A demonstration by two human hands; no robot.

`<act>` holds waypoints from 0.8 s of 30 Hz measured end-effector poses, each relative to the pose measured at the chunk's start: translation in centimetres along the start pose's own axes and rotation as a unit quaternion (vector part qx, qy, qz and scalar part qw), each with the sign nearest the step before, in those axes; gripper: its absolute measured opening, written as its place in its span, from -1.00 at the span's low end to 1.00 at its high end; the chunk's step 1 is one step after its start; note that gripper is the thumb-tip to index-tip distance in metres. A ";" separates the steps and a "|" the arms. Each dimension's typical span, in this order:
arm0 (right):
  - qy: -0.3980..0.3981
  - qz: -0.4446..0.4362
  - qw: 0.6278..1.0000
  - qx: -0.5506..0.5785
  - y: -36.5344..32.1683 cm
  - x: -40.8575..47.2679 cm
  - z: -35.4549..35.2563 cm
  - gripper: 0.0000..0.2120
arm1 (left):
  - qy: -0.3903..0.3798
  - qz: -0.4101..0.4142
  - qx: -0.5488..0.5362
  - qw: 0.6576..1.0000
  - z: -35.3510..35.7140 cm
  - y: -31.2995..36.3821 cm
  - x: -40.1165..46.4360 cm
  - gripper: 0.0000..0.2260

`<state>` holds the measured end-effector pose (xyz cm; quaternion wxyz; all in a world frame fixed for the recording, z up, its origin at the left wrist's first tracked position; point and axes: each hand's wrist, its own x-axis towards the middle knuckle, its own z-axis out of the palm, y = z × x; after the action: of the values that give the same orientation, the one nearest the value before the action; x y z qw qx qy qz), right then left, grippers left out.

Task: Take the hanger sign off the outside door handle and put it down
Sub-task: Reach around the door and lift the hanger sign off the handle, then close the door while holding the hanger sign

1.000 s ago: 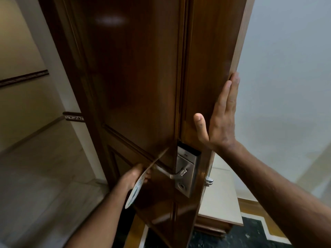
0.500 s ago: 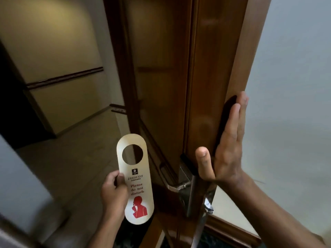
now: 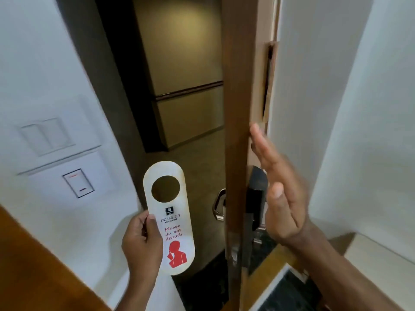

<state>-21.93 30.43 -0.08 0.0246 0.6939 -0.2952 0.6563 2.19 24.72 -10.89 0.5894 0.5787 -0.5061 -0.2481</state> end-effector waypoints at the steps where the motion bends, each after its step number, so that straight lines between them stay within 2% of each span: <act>1: 0.001 0.037 0.999 -0.010 0.8 -0.5 0.6 -0.42 | 0.013 0.007 -0.002 1.000 -1.1 0.0 0.3 -0.95; 3: -0.008 0.158 0.986 -0.059 2.9 -2.5 2.1 -0.45 | 0.034 0.018 -0.006 0.999 -3.0 0.2 1.0 -0.98; 4: -0.025 0.231 0.970 -0.077 4.0 -3.8 3.0 -0.44 | 0.044 0.030 -0.006 0.999 -3.8 0.3 1.3 -0.94; 6: -0.095 0.334 0.933 -0.088 6.5 -6.5 4.8 -0.44 | 0.063 0.051 -0.002 0.997 -5.0 0.4 1.7 -0.82; 7: -0.147 0.355 0.919 -0.091 7.8 -7.7 5.7 -0.50 | 0.077 0.061 0.002 0.995 -5.6 0.4 2.0 -0.80; 9: -0.265 0.311 0.902 -0.138 10.4 -9.3 7.6 -0.60 | 0.096 0.082 0.008 0.992 -6.2 1.0 2.5 -0.78; 12: -0.407 0.182 0.871 -0.205 14.1 -9.0 10.9 -0.52 | 0.123 0.074 0.021 0.989 -6.6 2.1 3.3 -0.78; 14: -0.465 0.169 0.848 -0.189 16.7 -7.0 13.0 -0.45 | 0.142 0.045 0.018 0.989 -6.6 2.8 3.7 -0.84; 16: -0.503 0.159 0.829 -0.183 19.1 -5.1 15.2 -0.42 | 0.154 0.051 0.015 0.987 -6.6 3.1 4.1 -0.83; 18: -0.534 0.110 0.804 -0.239 21.3 -4.0 17.8 -0.43 | 0.164 0.054 0.022 0.985 -6.2 3.5 4.5 -0.83; 20: -0.545 0.107 0.786 -0.271 22.9 -3.4 20.4 -0.45 | 0.175 0.046 0.026 0.983 -5.8 4.3 4.9 -0.85; 24: -0.557 0.143 0.777 -0.257 25.5 -2.5 24.2 -0.69 | 0.197 0.067 0.050 0.977 -4.6 5.4 5.6 -0.84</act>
<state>-11.40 0.12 -14.71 -0.0603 0.8560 -0.5109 0.0510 6.74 22.91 -3.27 0.6633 0.6096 -0.4295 -0.0631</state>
